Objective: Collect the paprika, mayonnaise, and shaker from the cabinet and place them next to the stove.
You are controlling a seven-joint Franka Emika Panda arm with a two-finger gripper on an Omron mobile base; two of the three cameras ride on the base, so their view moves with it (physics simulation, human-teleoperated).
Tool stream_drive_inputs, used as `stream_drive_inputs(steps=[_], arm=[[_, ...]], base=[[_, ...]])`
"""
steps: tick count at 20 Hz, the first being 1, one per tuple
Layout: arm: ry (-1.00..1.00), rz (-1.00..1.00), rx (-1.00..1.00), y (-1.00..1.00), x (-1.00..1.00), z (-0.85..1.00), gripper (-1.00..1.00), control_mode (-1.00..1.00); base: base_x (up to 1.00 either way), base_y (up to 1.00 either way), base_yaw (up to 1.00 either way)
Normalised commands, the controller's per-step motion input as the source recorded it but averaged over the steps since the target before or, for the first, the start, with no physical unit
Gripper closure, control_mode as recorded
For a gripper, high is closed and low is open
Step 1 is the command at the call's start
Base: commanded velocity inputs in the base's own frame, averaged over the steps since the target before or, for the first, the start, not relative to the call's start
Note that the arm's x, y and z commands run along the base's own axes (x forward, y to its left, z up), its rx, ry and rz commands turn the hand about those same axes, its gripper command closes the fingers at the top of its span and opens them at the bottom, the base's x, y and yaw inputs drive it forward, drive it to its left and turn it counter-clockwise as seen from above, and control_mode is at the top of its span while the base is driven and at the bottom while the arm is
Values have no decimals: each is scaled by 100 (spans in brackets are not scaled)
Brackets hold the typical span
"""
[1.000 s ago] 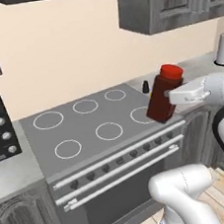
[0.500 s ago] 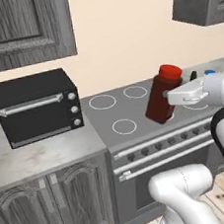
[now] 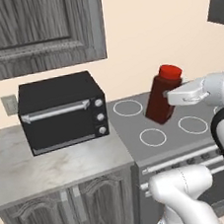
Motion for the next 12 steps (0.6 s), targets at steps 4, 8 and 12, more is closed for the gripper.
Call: stream_drive_inputs(steps=[4, 8, 12], arm=[[0, 0, 0, 0, 0, 0, 100, 100], [0, 4, -1, 0, 5, -18, 100, -100], [0, 16, -8, 0, 6, -90, 100, -100]], base=[[68, 0, 14], [34, 0, 11], [0, 0, 0]])
